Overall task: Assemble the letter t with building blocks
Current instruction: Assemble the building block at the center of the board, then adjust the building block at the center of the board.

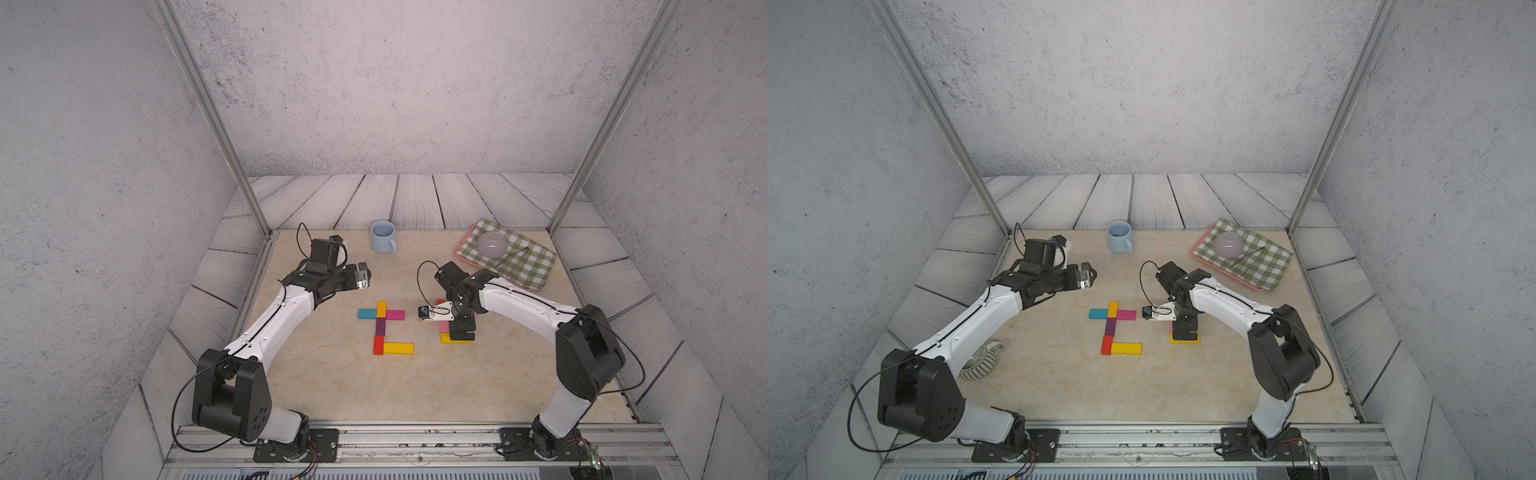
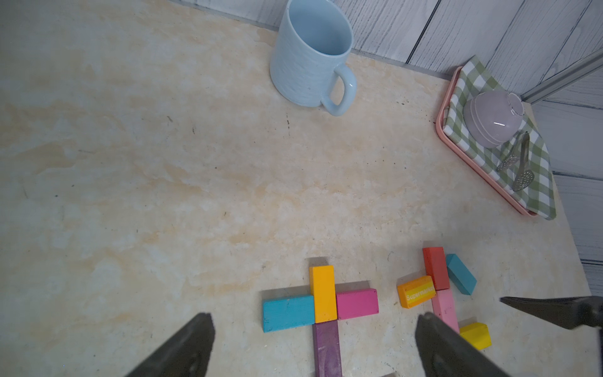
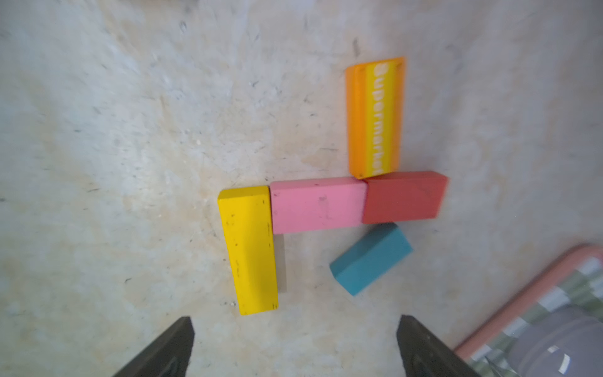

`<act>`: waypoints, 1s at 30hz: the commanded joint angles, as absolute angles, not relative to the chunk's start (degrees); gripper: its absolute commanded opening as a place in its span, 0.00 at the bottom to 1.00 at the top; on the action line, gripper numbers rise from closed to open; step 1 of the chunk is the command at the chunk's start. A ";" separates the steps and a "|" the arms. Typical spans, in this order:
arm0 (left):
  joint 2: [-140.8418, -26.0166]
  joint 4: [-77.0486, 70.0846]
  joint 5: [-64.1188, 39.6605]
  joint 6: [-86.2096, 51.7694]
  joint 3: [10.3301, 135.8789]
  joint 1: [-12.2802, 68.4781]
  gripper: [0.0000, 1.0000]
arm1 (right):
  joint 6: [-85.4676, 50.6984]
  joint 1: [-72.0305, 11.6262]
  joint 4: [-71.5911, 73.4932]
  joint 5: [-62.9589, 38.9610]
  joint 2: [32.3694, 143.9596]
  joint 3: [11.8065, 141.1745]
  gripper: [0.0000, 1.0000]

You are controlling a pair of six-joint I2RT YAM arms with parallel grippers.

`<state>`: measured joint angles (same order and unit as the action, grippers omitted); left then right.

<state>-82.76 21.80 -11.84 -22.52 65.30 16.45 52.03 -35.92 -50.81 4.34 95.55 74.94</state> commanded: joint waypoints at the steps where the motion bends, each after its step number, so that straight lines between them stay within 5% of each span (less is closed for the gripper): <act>1: -82.81 21.44 -11.92 -22.49 64.69 15.91 0.99 | 50.01 -33.48 -51.29 -2.31 87.68 76.50 0.99; 8: -82.86 21.28 -11.32 -22.37 64.45 15.91 0.99 | 27.47 -22.18 -23.40 -8.25 74.24 65.10 0.99; 18: -82.28 21.45 -10.46 -21.97 64.26 15.91 0.99 | 20.16 -21.19 -47.40 -1.21 101.10 84.61 0.99; 30: -82.75 21.29 -10.63 -22.24 64.50 15.91 0.99 | 10.02 -21.35 -40.41 -2.14 103.56 76.34 0.98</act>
